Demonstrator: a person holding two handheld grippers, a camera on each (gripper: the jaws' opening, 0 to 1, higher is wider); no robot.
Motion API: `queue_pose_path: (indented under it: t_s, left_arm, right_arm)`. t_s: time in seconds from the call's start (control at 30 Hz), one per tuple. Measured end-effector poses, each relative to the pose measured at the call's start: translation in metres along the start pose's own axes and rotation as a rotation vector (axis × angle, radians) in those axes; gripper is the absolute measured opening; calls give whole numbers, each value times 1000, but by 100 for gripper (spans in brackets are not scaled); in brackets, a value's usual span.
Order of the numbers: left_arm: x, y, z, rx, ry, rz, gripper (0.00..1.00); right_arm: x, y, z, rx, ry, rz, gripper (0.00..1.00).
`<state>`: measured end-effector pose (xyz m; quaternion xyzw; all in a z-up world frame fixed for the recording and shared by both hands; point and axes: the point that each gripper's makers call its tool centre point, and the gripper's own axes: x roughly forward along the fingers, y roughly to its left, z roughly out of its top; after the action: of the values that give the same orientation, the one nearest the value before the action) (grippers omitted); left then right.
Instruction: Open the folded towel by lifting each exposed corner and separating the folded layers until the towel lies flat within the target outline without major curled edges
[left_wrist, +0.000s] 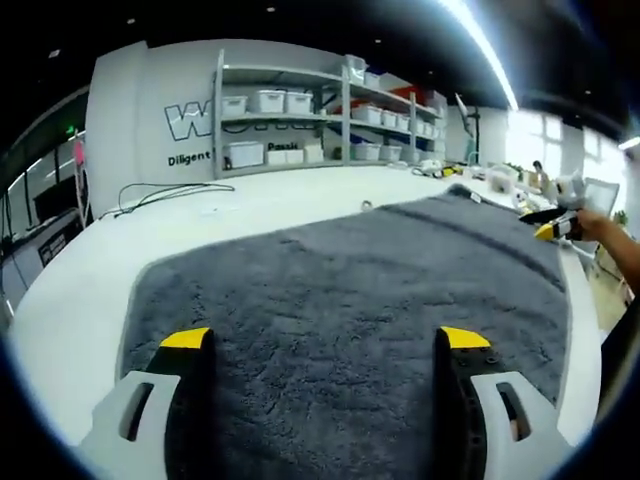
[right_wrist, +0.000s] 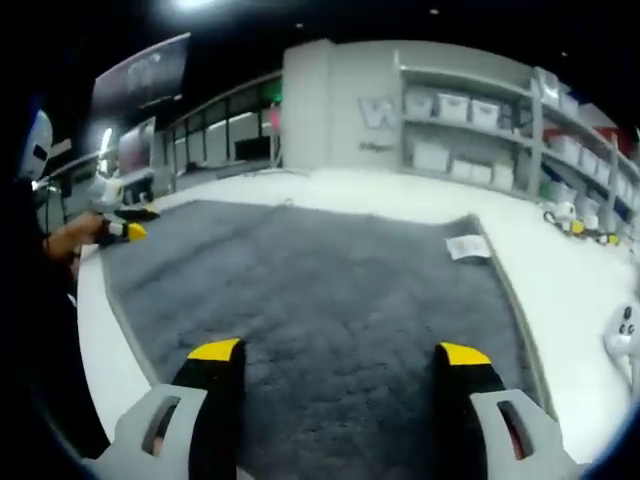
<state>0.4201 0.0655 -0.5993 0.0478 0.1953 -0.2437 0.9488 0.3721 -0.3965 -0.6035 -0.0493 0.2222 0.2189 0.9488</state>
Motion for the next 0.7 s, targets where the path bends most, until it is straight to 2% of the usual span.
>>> queue_pose_path:
  t_s: [0.2,0.7]
  left_arm:
    - [-1,2,-1,7,-6,-12,88]
    - [-5,3,-1,22,-6,-10,81]
  right_arm:
    - [1,1,0,3,-18,-11,79]
    - [3,5,1,6,0,-17,79]
